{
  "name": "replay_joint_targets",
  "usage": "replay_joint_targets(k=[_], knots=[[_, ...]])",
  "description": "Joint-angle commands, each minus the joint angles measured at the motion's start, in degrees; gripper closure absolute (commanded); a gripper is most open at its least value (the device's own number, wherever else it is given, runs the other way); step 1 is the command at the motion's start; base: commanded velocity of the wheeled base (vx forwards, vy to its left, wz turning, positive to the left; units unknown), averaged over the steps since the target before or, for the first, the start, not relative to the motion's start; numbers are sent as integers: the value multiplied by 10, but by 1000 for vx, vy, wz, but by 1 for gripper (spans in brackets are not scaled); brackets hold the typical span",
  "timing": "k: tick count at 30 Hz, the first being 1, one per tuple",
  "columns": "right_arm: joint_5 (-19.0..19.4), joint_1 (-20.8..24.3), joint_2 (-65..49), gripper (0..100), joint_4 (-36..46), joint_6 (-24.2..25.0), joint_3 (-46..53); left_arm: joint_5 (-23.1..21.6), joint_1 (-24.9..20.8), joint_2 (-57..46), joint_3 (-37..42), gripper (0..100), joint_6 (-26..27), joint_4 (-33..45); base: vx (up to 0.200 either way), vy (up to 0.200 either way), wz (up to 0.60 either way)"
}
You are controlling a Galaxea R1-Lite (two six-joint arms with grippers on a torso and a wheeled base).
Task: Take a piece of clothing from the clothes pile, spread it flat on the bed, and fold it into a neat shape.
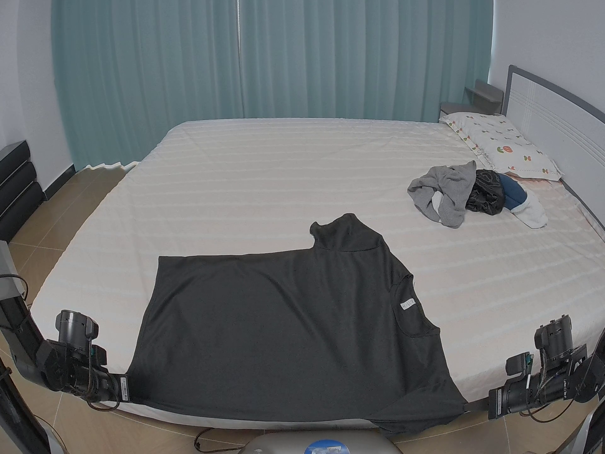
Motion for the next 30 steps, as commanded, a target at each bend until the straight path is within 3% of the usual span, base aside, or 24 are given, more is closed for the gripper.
replay_joint_targets(k=[1, 13, 30], knots=[[2, -14, -28, 100, -1, 2, -25, -4, 2, -17, -23, 100, -8, 0, 0, 0, 0], [0, -12, -28, 100, -1, 72, -123, -4, -2, -39, -126, 100, -151, -4, 0, 0, 0], [2, -11, -20, 100, -2, 87, -161, -4, -11, -51, -127, 100, -151, 3, 0, 0, 0]])
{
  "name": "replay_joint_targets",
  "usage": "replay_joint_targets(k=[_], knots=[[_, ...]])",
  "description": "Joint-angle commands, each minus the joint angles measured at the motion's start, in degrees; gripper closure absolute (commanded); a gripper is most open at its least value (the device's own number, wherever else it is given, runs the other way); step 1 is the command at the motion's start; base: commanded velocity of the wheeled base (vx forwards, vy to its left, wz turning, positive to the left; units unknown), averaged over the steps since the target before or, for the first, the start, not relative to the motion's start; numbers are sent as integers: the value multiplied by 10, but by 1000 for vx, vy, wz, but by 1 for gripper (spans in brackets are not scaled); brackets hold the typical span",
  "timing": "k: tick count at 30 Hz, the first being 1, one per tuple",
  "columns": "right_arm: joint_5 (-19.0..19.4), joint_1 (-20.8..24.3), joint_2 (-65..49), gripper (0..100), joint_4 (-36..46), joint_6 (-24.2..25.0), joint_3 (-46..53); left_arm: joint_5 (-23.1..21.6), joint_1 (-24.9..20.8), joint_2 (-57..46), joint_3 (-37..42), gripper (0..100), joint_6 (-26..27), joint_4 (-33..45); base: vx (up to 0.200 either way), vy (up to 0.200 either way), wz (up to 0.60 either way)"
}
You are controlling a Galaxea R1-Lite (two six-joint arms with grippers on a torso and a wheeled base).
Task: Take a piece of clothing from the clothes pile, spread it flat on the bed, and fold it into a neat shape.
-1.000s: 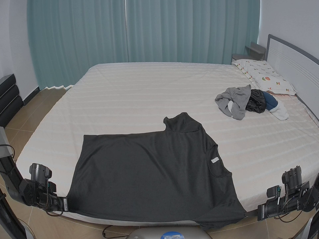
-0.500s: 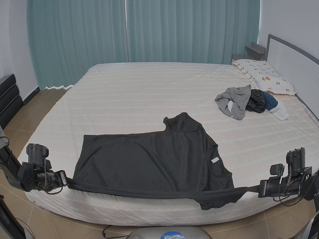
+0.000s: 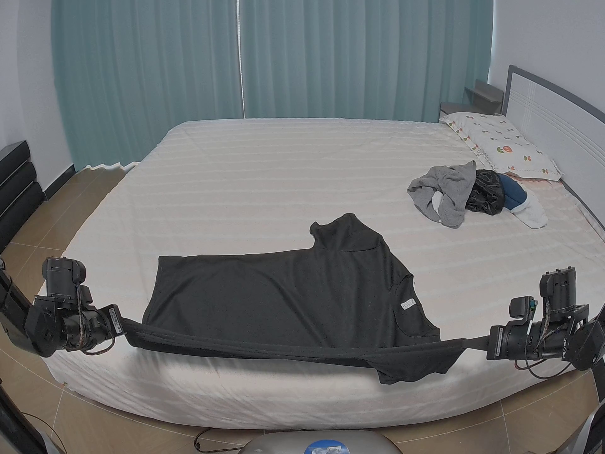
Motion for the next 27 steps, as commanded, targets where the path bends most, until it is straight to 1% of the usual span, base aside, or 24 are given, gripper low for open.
replay_joint_targets(k=[1, 8, 18, 23, 27], knots=[[1, 1, -6, 100, -1, 18, -18, -2, -5, 14, -1, 100, 0, 0, 0, 0, 0], [1, 3, -39, 100, 0, 26, -23, -3, -6, 0, 0, 100, -4, 0, 0, 0, 0], [-1, 8, -27, 100, 7, 20, -12, -4, -12, 0, 29, 100, 3, 20, 0, 0, 0], [-3, 10, -11, 100, 8, 18, -9, -4, -16, 12, 19, 100, 9, 39, 0, 0, 0], [-3, 11, 26, 100, 0, 19, -27, -4, -17, 35, -18, 100, 8, 41, 0, 0, 0]])
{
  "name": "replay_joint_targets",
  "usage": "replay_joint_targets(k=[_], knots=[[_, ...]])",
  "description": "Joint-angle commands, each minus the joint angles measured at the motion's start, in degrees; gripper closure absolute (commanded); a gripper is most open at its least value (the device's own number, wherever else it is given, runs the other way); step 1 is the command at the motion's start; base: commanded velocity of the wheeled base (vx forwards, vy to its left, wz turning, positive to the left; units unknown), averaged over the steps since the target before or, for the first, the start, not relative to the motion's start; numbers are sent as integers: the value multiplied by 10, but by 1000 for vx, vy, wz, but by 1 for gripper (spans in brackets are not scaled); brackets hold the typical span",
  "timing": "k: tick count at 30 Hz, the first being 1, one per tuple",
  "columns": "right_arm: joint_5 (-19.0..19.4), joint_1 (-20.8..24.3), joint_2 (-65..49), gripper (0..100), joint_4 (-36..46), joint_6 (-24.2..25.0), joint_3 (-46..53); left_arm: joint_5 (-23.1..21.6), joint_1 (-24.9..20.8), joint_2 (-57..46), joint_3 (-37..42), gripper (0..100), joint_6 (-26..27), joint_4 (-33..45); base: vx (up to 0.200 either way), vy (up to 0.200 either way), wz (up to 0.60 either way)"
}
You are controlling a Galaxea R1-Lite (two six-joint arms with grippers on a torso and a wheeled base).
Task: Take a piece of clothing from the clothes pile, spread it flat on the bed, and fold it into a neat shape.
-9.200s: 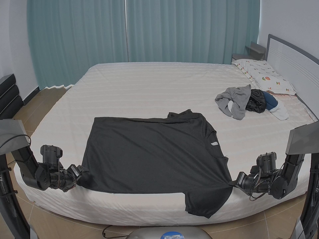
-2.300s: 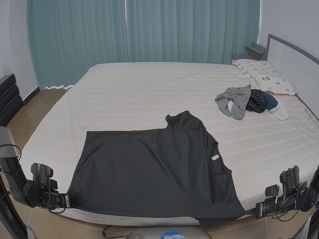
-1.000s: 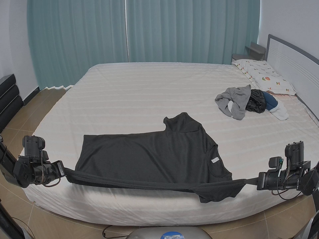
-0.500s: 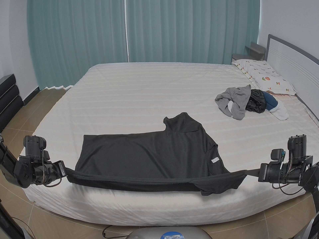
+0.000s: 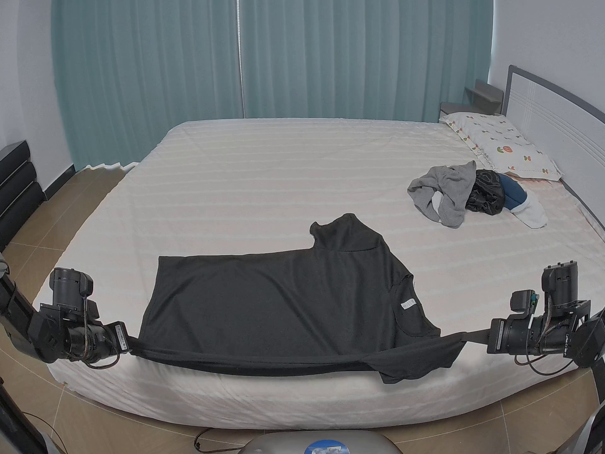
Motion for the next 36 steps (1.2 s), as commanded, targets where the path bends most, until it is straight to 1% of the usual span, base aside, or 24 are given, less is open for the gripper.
replay_joint_targets(k=[1, 6, 8, 10, 15, 22, 26, 32, 33, 36], knots=[[0, 1, 35, 100, -4, 0, -13, 0, -1, 25, -26, 100, -1, 0, 0, 0, 0], [-3, 1, 86, 100, -3, 0, -59, 0, -3, 71, -79, 100, -4, 13, 0, 0, 0], [-3, 1, 88, 100, -3, 0, -61, 0, -4, 73, -81, 100, -4, 15, 0, 0, 0], [-20, 7, 129, 100, -4, 1, -96, 1, -5, 103, -119, 100, -5, 36, 0, 0, 0], [-23, 9, 158, 100, -3, 4, -138, 3, -5, 136, -158, 100, -12, 41, 0, 0, 0], [-24, 9, 180, 100, 3, 6, -173, 4, -10, 159, -187, 100, -12, 42, 0, 0, 0], [-37, 12, 210, 100, -3, 6, -192, 7, -16, 174, -206, 100, -12, 42, 0, 0, 0], [-37, 14, 231, 100, -4, 6, -213, 7, -21, 186, -225, 100, -24, 51, 0, 0, 0], [-37, 14, 235, 0, -4, 7, -215, 7, -21, 186, -229, 0, -28, 54, 0, 0, 0], [-37, 17, 243, 0, -5, 14, -220, 8, -21, 187, -237, 0, -40, 58, 0, 0, 0]])
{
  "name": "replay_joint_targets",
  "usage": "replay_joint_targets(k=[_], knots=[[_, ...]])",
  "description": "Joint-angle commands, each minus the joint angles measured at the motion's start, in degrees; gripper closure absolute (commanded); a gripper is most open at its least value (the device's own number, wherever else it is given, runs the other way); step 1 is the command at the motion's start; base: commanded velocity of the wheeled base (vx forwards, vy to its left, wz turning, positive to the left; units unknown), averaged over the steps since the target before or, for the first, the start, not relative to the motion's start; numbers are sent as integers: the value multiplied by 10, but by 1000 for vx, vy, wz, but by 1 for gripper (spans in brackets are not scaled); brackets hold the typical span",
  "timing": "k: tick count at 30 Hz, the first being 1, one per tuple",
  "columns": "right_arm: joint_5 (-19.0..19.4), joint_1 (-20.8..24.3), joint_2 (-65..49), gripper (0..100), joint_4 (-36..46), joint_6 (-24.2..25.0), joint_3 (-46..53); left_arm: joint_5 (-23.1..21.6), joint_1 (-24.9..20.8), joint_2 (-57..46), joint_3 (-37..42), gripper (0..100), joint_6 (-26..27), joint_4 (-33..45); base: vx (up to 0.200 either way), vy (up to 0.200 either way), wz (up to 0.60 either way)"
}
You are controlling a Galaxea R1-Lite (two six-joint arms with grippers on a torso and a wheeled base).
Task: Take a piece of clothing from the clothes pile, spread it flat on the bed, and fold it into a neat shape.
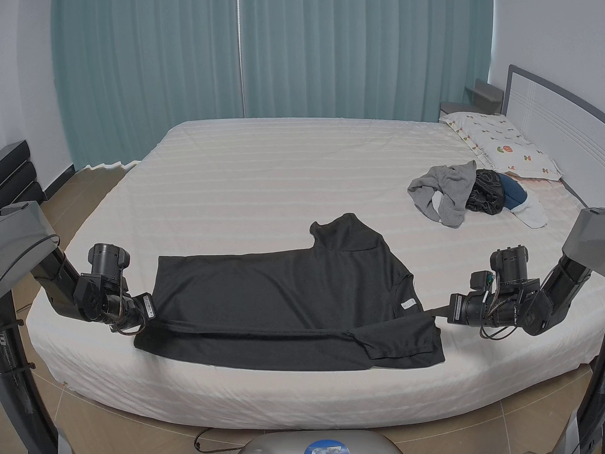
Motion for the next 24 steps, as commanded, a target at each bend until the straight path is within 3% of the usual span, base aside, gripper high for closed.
replay_joint_targets(k=[1, 3, 4, 10, 20, 24], knots=[[0, 4, 22, 0, -1, 14, -12, 0, 0, 8, -16, 0, -8, 5, 0, 0, 0], [0, 4, 22, 0, -1, 14, -12, 0, 0, 8, -16, 0, -8, 5, 0, 0, 0], [1, 3, 13, 0, -6, 45, -11, 0, 0, 9, -20, 0, -18, 6, 0, 0, 0], [1, 3, -18, 0, -20, 91, 10, -8, 4, 0, -23, 0, -48, 4, 0, 0, 0], [5, 4, -79, 0, -22, 258, 62, -55, 14, -59, 24, 0, -107, -2, 0, 0, 0], [8, 4, -76, 0, -23, 276, 77, -66, 16, -53, 26, 0, -138, -1, 0, 0, 0]])
